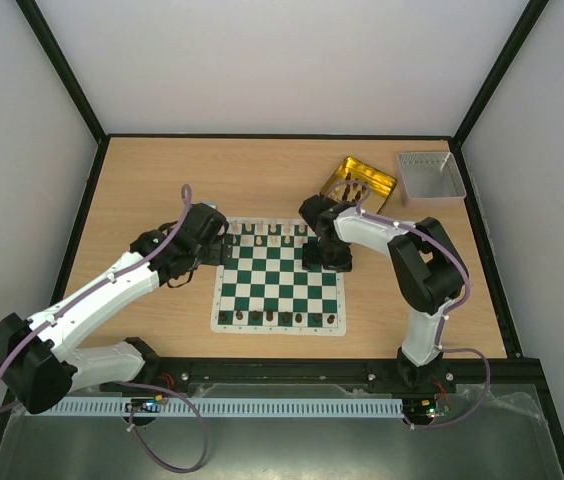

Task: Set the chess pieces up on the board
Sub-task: Move the chessboard to the center of the board.

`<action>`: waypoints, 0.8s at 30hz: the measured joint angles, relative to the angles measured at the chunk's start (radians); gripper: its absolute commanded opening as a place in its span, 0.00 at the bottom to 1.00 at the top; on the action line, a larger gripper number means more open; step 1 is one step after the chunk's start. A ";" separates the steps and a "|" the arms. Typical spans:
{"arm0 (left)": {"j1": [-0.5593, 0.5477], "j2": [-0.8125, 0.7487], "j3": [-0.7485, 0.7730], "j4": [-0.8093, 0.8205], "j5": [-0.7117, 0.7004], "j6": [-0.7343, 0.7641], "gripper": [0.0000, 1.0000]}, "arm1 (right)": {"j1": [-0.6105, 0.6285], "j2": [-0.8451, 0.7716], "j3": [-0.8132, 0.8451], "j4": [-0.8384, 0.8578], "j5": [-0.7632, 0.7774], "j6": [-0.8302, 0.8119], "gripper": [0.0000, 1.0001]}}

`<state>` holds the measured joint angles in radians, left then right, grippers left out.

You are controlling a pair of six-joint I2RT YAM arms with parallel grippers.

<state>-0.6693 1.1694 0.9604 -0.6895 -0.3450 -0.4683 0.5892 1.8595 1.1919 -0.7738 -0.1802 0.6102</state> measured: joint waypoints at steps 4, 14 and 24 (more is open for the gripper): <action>0.000 0.000 0.000 0.000 0.000 0.000 0.99 | 0.000 0.005 0.008 0.000 0.000 0.000 0.81; -0.002 0.000 0.000 0.000 0.000 0.000 0.99 | -0.001 0.006 0.009 -0.001 -0.001 0.000 0.81; -0.005 0.000 -0.002 0.003 0.000 0.000 0.99 | -0.011 -0.132 0.062 -0.100 0.014 0.012 0.81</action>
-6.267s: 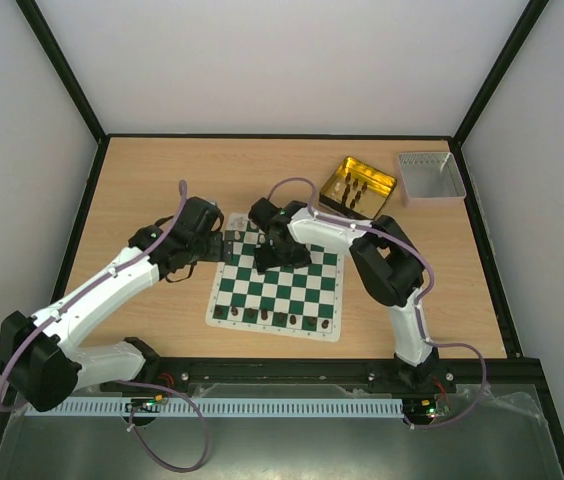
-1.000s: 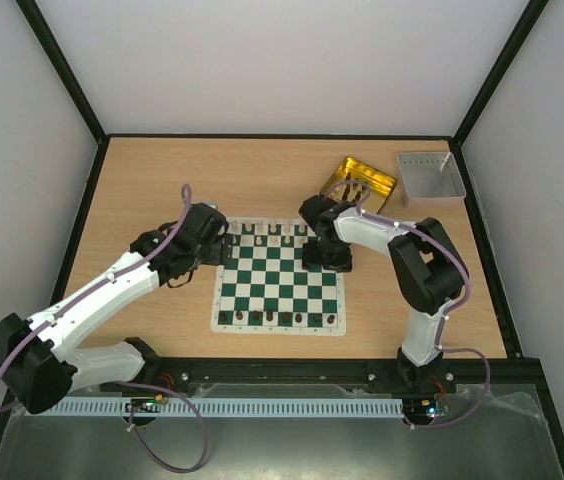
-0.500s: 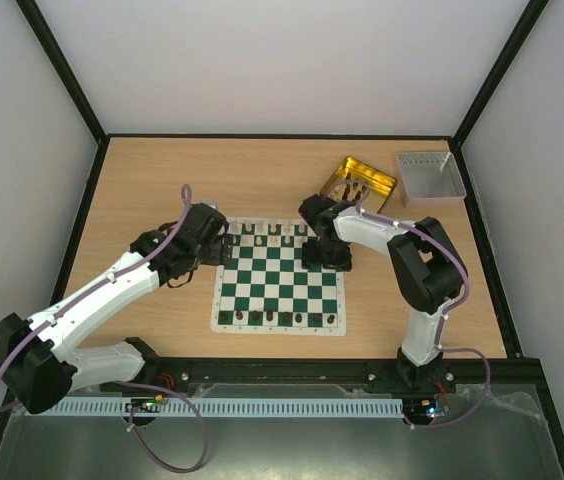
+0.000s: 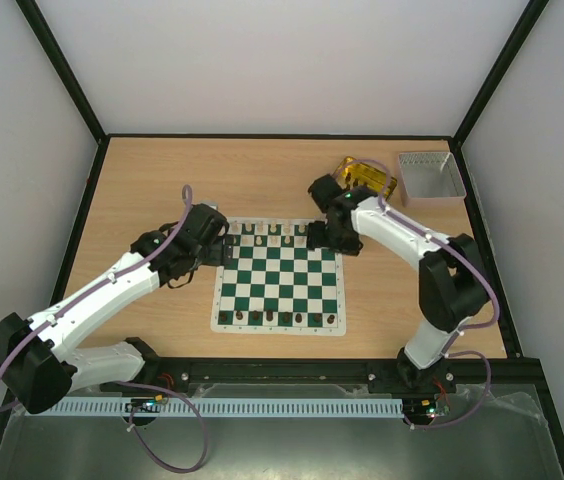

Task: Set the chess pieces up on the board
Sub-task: Move the chessboard to the center of the board, then move the storage box to the center of the board.

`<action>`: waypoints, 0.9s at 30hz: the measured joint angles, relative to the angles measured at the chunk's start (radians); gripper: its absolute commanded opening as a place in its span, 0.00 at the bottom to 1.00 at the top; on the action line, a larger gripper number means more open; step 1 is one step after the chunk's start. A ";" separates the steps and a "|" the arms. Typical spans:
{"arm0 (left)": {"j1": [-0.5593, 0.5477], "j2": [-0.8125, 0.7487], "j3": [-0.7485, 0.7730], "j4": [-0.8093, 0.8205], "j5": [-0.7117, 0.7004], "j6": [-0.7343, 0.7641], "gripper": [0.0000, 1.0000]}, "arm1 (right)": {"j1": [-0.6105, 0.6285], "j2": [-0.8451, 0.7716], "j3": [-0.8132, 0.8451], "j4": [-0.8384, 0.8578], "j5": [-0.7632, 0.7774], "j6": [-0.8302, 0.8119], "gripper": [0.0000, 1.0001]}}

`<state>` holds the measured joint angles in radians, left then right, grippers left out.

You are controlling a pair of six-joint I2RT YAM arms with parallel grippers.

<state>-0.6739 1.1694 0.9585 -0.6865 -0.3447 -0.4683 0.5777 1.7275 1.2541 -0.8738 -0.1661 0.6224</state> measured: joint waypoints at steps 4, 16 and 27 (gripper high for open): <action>0.000 0.000 -0.003 0.001 0.001 0.000 0.99 | -0.071 -0.039 0.091 -0.029 0.038 0.034 0.79; -0.002 0.001 -0.004 0.005 0.004 0.000 0.99 | -0.344 0.124 0.260 -0.039 0.118 0.181 0.78; -0.015 0.001 -0.006 0.007 0.003 0.000 0.99 | -0.473 0.267 0.391 -0.034 0.117 0.256 0.71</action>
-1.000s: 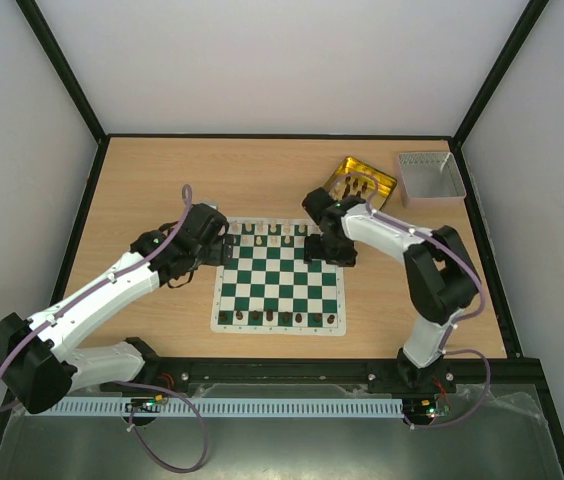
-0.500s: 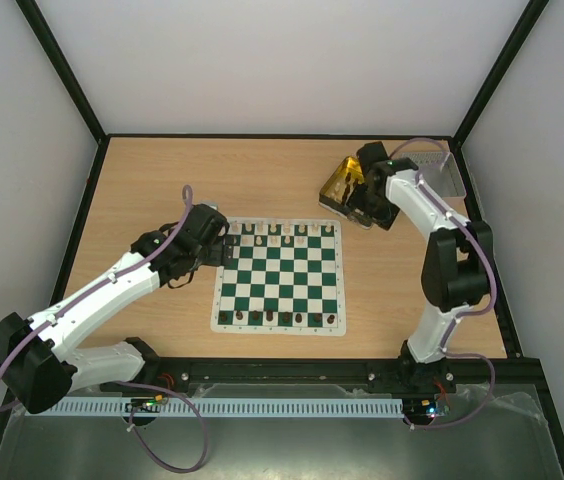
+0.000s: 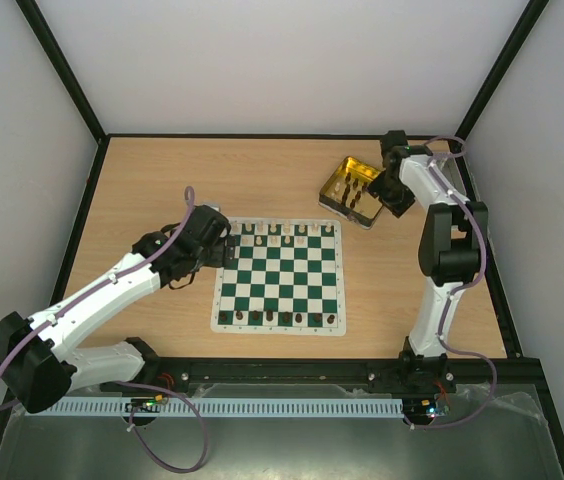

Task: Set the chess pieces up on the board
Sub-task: Move the storage box to the center of the board.

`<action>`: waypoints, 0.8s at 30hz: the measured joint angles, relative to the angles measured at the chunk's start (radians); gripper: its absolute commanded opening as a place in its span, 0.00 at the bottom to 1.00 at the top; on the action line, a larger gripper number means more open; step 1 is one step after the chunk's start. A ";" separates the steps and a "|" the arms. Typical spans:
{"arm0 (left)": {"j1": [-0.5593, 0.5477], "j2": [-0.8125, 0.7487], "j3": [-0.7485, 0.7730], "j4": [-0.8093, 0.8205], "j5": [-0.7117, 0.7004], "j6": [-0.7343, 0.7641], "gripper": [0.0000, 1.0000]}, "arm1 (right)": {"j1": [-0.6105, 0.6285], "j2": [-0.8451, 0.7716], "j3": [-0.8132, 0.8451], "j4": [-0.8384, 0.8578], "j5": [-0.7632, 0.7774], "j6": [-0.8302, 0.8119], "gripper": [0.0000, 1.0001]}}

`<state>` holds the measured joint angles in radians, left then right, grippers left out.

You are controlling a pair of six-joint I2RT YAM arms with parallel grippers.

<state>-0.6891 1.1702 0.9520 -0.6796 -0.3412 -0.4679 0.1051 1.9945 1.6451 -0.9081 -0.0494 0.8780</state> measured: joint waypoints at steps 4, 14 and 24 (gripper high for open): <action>-0.004 0.000 0.000 0.000 0.000 0.000 0.99 | -0.034 0.030 0.020 0.002 -0.002 0.008 0.67; -0.007 0.000 -0.001 0.001 0.001 0.000 0.99 | -0.035 0.061 0.020 0.025 -0.026 0.009 0.60; -0.008 0.000 -0.002 0.001 0.001 0.000 0.99 | -0.035 0.061 -0.040 0.066 -0.030 0.005 0.51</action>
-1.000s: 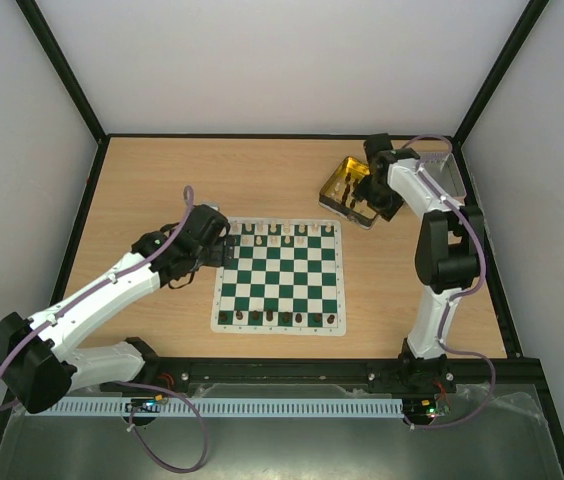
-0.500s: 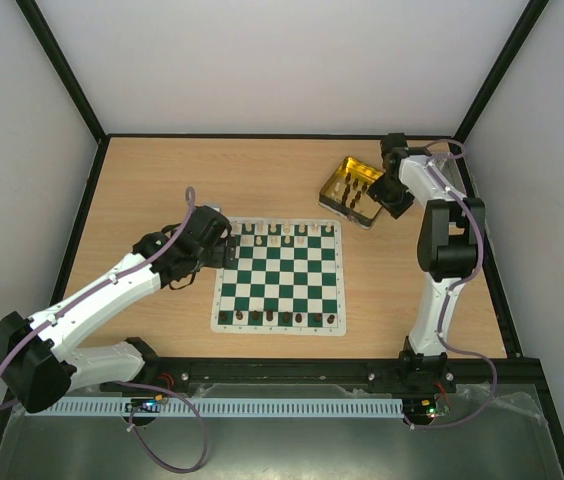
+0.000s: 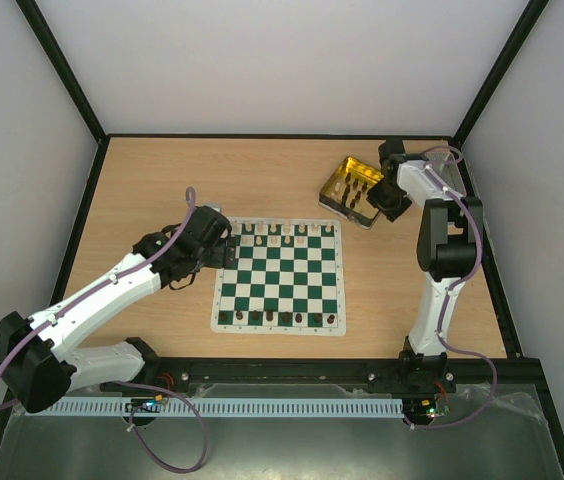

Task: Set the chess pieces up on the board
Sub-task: Move the storage box to the center of the board.

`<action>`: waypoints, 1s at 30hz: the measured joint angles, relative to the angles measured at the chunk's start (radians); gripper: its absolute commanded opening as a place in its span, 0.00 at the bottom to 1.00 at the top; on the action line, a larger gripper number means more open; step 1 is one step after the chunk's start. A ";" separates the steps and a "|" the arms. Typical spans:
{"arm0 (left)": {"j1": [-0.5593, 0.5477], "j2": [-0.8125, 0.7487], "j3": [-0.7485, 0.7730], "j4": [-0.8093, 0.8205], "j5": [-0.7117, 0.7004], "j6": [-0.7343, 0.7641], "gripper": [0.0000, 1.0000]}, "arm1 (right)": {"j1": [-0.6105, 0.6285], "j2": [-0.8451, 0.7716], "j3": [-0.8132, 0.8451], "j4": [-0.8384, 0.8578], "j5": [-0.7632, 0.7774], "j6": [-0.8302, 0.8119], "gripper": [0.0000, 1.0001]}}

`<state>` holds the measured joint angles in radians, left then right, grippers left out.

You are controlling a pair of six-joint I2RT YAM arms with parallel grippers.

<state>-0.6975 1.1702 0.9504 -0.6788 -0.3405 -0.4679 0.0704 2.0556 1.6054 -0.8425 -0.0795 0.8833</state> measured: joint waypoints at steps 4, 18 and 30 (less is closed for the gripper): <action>0.000 0.000 0.000 0.000 0.000 0.000 0.99 | 0.000 0.000 -0.009 0.017 0.000 0.004 0.48; 0.000 0.000 0.000 0.000 0.000 0.000 0.99 | 0.001 0.000 -0.125 0.074 -0.013 0.037 0.42; -0.001 0.000 -0.002 0.000 0.000 0.000 0.99 | -0.011 -0.111 -0.282 0.115 0.021 0.061 0.36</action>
<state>-0.6987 1.1706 0.9485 -0.6785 -0.3408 -0.4679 0.0589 1.9446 1.3235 -0.7273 -0.0589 0.9447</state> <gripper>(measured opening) 0.993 0.366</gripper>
